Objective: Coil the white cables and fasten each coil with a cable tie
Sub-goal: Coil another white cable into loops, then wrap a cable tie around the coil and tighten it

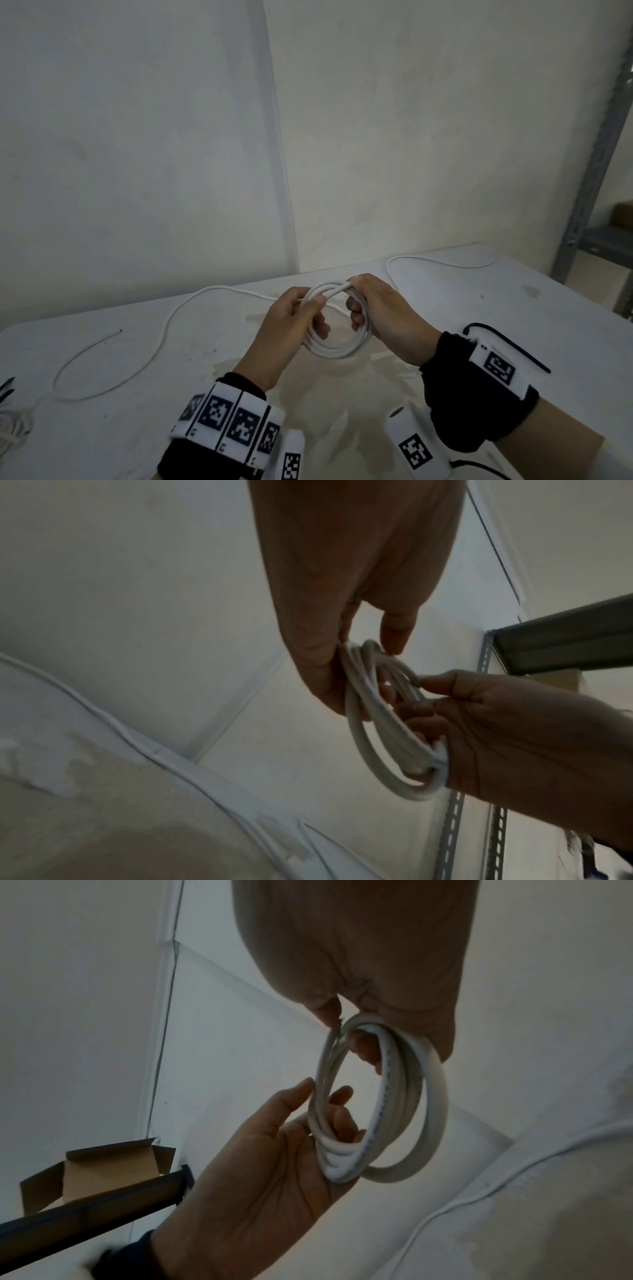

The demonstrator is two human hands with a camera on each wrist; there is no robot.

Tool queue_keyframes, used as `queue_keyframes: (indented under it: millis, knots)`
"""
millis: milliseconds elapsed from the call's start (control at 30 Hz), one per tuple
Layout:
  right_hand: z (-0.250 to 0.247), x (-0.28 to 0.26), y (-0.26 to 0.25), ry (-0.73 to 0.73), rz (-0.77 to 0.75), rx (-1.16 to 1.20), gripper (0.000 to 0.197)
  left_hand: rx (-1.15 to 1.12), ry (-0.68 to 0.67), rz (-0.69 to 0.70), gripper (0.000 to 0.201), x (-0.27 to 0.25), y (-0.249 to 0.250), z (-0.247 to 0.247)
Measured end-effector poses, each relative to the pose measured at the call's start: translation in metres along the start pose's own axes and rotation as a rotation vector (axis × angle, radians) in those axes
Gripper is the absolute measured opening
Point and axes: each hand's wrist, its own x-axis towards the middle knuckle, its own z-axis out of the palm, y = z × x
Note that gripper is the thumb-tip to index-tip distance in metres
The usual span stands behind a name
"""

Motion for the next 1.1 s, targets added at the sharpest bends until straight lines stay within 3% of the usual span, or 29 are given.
queue_keyframes:
  millis: [267, 433, 633, 800, 967, 1100]
  knots:
    - [-0.014, -0.006, 0.008, -0.033, 0.016, -0.036, 0.017, 0.347, -0.003, 0.235, 0.007, 0.004, -0.012, 0.015]
    - [-0.024, -0.002, 0.011, -0.056, -0.016, -0.073, 0.018, 0.154, -0.026, 0.130, 0.015, 0.008, -0.014, 0.020]
    - [-0.030, -0.001, 0.022, -0.059, 0.000, -0.039, 0.019, -0.045, -0.152, -0.122, 0.036, 0.011, -0.009, 0.025]
    - [-0.034, 0.001, 0.025, -0.030, -0.026, -0.029, 0.021, -0.009, -0.069, -0.055, 0.035, 0.015, -0.012, 0.039]
    - [-0.053, 0.000, 0.030, -0.042, 0.065, -0.130, 0.032, 0.024, -0.050, -0.050, 0.035, 0.018, -0.021, 0.044]
    - [-0.096, 0.012, 0.044, 0.095, 0.142, -0.459, 0.028, 0.023, -0.023, -0.080, 0.036, 0.020, -0.031, 0.039]
